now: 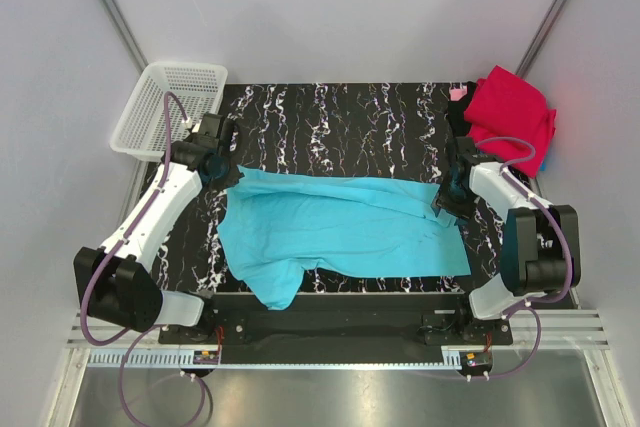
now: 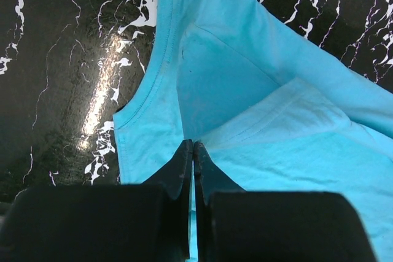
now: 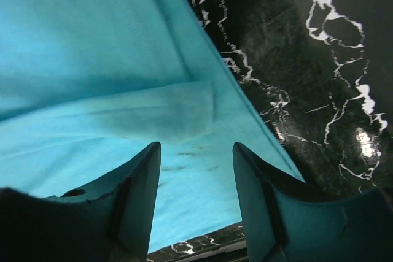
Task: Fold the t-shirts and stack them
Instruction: Fold the tshirt
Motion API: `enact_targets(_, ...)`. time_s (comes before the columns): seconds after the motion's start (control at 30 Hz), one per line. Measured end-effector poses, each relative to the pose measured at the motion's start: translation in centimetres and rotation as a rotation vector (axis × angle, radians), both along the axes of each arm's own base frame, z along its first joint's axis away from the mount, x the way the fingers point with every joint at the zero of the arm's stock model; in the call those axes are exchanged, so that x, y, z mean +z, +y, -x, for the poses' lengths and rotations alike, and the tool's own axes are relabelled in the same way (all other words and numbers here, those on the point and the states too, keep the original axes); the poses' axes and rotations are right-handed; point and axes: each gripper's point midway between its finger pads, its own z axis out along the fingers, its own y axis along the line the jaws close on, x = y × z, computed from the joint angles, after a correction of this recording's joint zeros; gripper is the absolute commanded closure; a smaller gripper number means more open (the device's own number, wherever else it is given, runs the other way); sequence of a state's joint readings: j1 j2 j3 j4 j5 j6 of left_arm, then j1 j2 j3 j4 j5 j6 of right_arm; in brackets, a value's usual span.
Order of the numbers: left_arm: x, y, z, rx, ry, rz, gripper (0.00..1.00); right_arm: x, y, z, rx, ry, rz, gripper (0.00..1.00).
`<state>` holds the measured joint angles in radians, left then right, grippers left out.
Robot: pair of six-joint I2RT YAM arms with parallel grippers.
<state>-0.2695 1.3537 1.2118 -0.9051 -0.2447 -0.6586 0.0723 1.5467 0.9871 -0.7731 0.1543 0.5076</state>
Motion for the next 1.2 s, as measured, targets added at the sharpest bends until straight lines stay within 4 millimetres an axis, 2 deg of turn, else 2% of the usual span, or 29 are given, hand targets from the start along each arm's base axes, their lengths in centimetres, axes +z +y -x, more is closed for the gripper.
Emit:
enact_targets(0.3,-0.1,0.1,0.4,-0.001,0.014,-0.004,1.00,-1.8,-1.1,-0.2,-0.029,0.067,0.054,0.45)
enact_targets(0.63,-0.1,0.1,0.5,-0.006,0.017,-0.008,1.00,-2.3,-2.6,-2.0,-0.106,-0.011,-0.011,0.49)
enact_targets(0.77,-0.2,0.2,0.5,-0.007,0.019,-0.009,1.00,-3.0,-2.3,-2.0,-0.113,-0.023,-0.062,0.53)
enact_targets(0.87,-0.3,0.2,0.6,-0.006,0.022,-0.010,1.00,-3.2,-2.0,-2.2,-0.112,-0.032,-0.090,0.65)
enact_targets(1.0,-0.5,0.3,0.7,-0.005,0.030,-0.012,1.00,-3.2,-1.6,-2.7,-0.112,-0.052,-0.117,0.74)
enact_targets(1.2,-0.5,0.3,0.7,-0.006,0.030,-0.012,1.00,-3.1,-1.5,-2.9,-0.111,-0.062,-0.129,0.73)
